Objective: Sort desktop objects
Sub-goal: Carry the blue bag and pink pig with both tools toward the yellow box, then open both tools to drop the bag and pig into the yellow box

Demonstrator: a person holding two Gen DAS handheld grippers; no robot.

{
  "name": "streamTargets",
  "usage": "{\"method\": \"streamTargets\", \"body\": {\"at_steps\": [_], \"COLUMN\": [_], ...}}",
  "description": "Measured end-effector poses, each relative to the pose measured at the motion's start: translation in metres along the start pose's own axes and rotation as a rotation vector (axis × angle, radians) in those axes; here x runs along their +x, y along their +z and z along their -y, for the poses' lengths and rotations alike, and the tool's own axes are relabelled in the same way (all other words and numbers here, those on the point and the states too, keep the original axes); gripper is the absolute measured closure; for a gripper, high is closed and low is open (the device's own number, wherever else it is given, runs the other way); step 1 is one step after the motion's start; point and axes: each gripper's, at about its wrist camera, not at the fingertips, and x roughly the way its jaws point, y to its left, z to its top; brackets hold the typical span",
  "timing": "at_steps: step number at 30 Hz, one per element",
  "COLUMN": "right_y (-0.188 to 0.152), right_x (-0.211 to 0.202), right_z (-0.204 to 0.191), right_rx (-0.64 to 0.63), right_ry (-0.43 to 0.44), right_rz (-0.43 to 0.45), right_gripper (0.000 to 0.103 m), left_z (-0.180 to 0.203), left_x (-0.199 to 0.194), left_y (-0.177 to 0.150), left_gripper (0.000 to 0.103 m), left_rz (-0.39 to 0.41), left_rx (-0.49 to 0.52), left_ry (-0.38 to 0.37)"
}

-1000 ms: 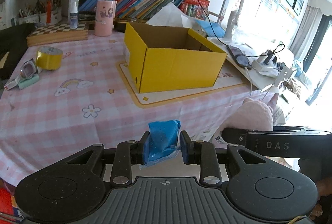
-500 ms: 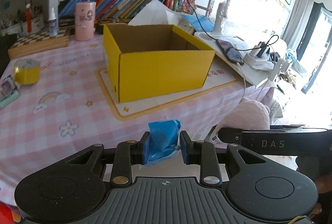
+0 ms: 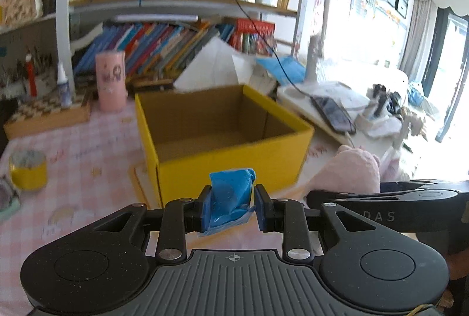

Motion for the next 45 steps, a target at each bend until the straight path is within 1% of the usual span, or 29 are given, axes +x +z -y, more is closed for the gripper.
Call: {"method": "streamTargets", "body": {"at_steps": [4,9,14,19,21,23,25,27,29,32,34,37,40,45], "right_y": [0.026,0.057,0.094,0.136,0.148,0.156,0.158,0.156,0.156,0.157,0.157,0.155,0.149,0.146], "right_x": [0.008,0.025,0.052,0.087,0.104,0.121,0.137,0.152,0.169,0.195,0.215,0.235,0.242,0.248], "right_z": [0.005,0.012,0.017,0.021,0.018,0.012,0.003,-0.007,-0.015,-0.023,-0.026,-0.029,-0.034,-0.04], "right_rx": [-0.047,-0.108,-0.173,-0.281,-0.333,-0.394,-0.468,-0.541,-0.592,-0.623,-0.632,-0.651,-0.712,-0.773], "right_ry": [0.005,0.035,0.087,0.12,0.144,0.195,0.238,0.258,0.271,0.302,0.315,0.317,0.308,0.29], "right_rz": [0.081,0.122,0.144,0.146,0.109,0.076,0.042,0.019,-0.028,-0.135,-0.23,-0.312,-0.335,-0.367], "right_gripper": [0.02,0.02,0.019,0.019,0.019,0.019,0.019,0.019,0.019,0.019,0.018,0.018,0.018,0.015], "left_z": [-0.001,0.001,0.003,-0.003,-0.004,-0.005,-0.006,-0.006,-0.008,-0.01,-0.01,-0.01,-0.015,-0.017], "left_x": [0.018,0.043,0.075,0.108,0.12,0.133,0.146,0.156,0.163,0.171,0.177,0.185,0.191,0.196], "left_y": [0.022,0.047,0.066,0.076,0.078,0.077,0.075,0.073,0.071,0.069,0.067,0.064,0.059,0.055], "left_gripper": [0.075,0.074,0.074,0.074,0.074,0.074,0.074,0.074,0.074,0.074,0.074,0.074,0.074,0.073], "left_rz": [0.039,0.072,0.057,0.011,-0.007,-0.036,-0.073,-0.112,-0.14,-0.17,-0.2,-0.243,-0.287,-0.315], "left_rx": [-0.004,0.006,0.036,0.042,0.04,0.041,0.045,0.046,0.034,0.011,0.016,0.005,-0.027,-0.059], "left_ry": [0.025,0.052,0.087,0.136,0.151,0.162,0.17,0.176,0.183,0.188,0.19,0.175,0.155,0.147]}}
